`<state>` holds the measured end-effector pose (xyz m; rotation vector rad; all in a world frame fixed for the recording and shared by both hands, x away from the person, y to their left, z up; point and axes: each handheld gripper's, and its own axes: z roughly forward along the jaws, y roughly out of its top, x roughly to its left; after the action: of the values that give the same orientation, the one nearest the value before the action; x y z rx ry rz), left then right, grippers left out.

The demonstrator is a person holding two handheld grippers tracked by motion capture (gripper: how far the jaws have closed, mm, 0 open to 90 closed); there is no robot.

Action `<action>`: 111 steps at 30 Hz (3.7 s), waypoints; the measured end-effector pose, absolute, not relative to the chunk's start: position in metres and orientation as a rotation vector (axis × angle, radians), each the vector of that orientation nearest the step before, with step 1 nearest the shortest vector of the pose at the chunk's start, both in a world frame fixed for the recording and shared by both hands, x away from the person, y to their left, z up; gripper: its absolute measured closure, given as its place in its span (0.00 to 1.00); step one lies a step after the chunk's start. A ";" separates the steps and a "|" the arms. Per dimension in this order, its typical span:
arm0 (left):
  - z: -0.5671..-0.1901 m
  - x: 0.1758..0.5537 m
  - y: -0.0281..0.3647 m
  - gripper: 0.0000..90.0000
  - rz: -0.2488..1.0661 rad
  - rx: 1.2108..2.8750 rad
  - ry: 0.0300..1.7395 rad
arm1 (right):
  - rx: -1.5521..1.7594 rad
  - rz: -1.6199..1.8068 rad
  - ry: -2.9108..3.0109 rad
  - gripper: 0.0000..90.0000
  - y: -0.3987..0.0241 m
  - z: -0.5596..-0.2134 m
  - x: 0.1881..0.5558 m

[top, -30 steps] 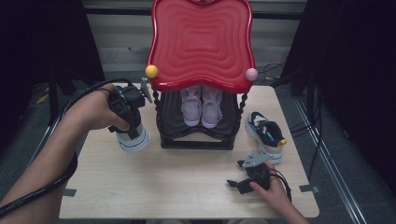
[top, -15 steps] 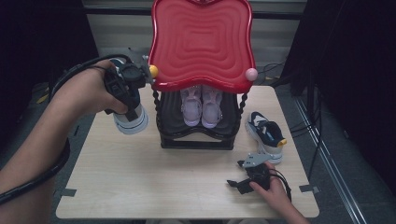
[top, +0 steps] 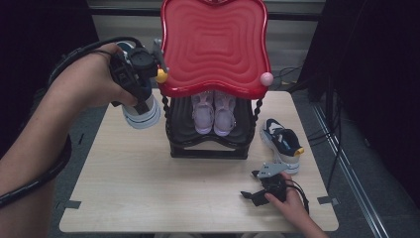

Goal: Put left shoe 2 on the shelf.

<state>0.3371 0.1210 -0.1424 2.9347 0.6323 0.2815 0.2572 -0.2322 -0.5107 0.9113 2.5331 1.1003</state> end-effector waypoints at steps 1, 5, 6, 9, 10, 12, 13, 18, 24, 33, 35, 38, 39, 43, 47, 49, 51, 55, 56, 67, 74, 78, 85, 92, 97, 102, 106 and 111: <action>-0.139 0.337 0.120 0.81 0.293 2.940 0.623 | 0.911 1.100 2.533 0.14 -0.232 -0.511 0.257; -0.130 0.336 0.116 0.81 0.328 2.934 0.607 | 0.911 1.100 2.533 0.14 -0.232 -0.511 0.257; -0.127 0.336 0.115 0.81 0.336 2.939 0.599 | 0.911 1.101 2.533 0.14 -0.232 -0.511 0.257; -0.120 0.335 0.111 0.81 0.363 2.936 0.580 | 0.911 1.101 2.533 0.14 -0.232 -0.511 0.257; -0.118 0.334 0.110 0.81 0.371 2.928 0.573 | 0.911 1.101 2.533 0.14 -0.232 -0.511 0.257; -0.115 0.333 0.106 0.81 0.381 2.931 0.555 | 0.911 1.101 2.533 0.14 -0.232 -0.511 0.257; -0.114 0.333 0.105 0.81 0.385 2.936 0.549 | 0.911 1.100 2.533 0.14 -0.232 -0.511 0.257; -0.112 0.330 0.100 0.81 0.385 2.948 0.526 | 0.911 1.100 2.533 0.14 -0.232 -0.511 0.257; -0.105 0.319 0.095 0.81 0.390 2.946 0.472 | 0.911 1.100 2.533 0.14 -0.232 -0.511 0.257; -0.081 0.311 0.083 0.81 0.489 2.919 0.414 | 0.911 1.100 2.533 0.14 -0.232 -0.511 0.257; -0.079 0.312 0.078 0.81 0.513 2.911 0.399 | 0.911 1.100 2.533 0.14 -0.232 -0.511 0.257; -0.079 0.317 0.068 0.81 0.553 2.904 0.333 | 0.911 1.100 2.533 0.14 -0.232 -0.511 0.257; -0.079 0.319 0.064 0.81 0.560 2.909 0.315 | 0.911 1.100 2.533 0.14 -0.232 -0.511 0.257; -0.086 0.330 0.048 0.81 0.587 2.917 0.239 | 0.911 1.100 2.533 0.14 -0.232 -0.511 0.257; -0.092 0.341 0.034 0.81 0.616 2.915 0.190 | 0.911 1.100 2.533 0.14 -0.232 -0.511 0.257; -0.095 0.346 0.028 0.81 0.638 2.925 0.162 | 0.910 1.100 2.533 0.14 -0.232 -0.511 0.257; -0.097 0.350 0.022 0.81 0.650 2.925 0.142 | 0.911 1.100 2.533 0.14 -0.232 -0.511 0.257; -0.099 0.357 0.012 0.81 0.671 2.915 0.106 | 0.912 1.100 2.533 0.14 -0.232 -0.511 0.257; -0.100 0.359 0.010 0.81 0.670 2.908 0.107 | 0.911 1.100 2.533 0.14 -0.232 -0.511 0.257; -0.106 0.374 -0.002 0.80 0.685 2.928 0.070 | 0.911 1.102 2.532 0.14 -0.232 -0.511 0.257; -0.107 0.382 -0.003 0.80 0.696 2.927 0.065 | 0.911 1.102 2.532 0.14 -0.232 -0.511 0.257; -0.109 0.385 -0.005 0.80 0.689 2.930 0.065 | 0.911 1.102 2.532 0.14 -0.232 -0.511 0.257; -0.111 0.388 -0.008 0.79 0.688 2.922 0.061 | 0.911 1.102 2.532 0.14 -0.232 -0.511 0.257; -0.113 0.393 -0.010 0.79 0.700 2.927 0.059 | 0.911 1.102 2.532 0.14 -0.232 -0.511 0.257; -0.114 0.395 -0.009 0.78 0.706 2.925 0.064 | 0.911 1.102 2.532 0.14 -0.232 -0.511 0.257; -0.114 0.396 -0.007 0.78 0.702 2.927 0.060 | 0.911 1.102 2.532 0.14 -0.232 -0.511 0.257; -0.114 0.396 -0.006 0.77 0.695 2.913 0.081 | 0.911 1.102 2.532 0.14 -0.232 -0.511 0.257; -0.113 0.397 -0.003 0.74 0.700 2.910 0.090 | 0.911 1.102 2.532 0.14 -0.232 -0.511 0.257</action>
<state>0.3970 -0.0030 -0.1127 2.9096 0.0903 0.6995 0.2571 -0.2322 -0.5108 0.9114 2.5322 1.1024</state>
